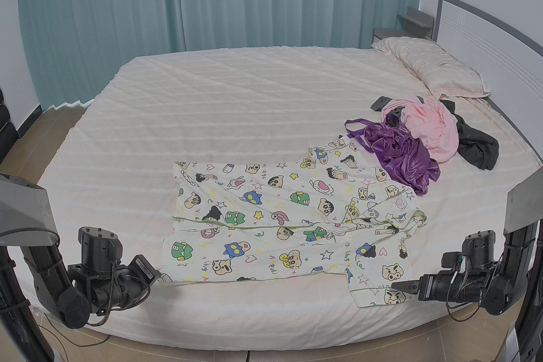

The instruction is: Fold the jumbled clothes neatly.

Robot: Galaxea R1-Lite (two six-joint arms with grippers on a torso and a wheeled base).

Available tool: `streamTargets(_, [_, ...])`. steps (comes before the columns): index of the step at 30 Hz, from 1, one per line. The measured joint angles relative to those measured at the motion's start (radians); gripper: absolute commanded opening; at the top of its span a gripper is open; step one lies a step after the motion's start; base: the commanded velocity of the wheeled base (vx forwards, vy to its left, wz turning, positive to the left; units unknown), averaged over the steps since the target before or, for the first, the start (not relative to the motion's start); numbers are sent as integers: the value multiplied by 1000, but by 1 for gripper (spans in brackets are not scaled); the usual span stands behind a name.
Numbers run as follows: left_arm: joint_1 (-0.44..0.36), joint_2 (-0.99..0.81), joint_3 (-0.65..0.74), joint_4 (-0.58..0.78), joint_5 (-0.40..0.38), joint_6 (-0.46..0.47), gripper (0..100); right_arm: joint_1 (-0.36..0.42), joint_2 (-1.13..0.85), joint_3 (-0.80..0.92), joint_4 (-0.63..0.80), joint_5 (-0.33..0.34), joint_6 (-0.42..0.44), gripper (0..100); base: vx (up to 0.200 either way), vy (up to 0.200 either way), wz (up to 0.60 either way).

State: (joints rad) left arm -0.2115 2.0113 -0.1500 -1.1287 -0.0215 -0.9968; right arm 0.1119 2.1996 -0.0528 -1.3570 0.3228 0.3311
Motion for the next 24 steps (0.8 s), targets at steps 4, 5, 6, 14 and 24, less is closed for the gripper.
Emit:
streamTargets(4, [0,0,0,0,0,0,0,13,20,4,-16,1,0,100,0,0,0])
streamTargets(5, [0,0,0,0,0,0,0,15,24,5,-17,1,0,100,0,0,0])
streamTargets(6, [0,0,0,0,0,0,0,19,28,5,-18,1,0,100,0,0,0])
streamTargets(14, [0,0,0,0,0,0,0,35,51,6,-19,1,0,0,0,0,0])
streamTargets(24, [0,0,0,0,0,0,0,29,56,18,-22,-2,3,0,0,0,0])
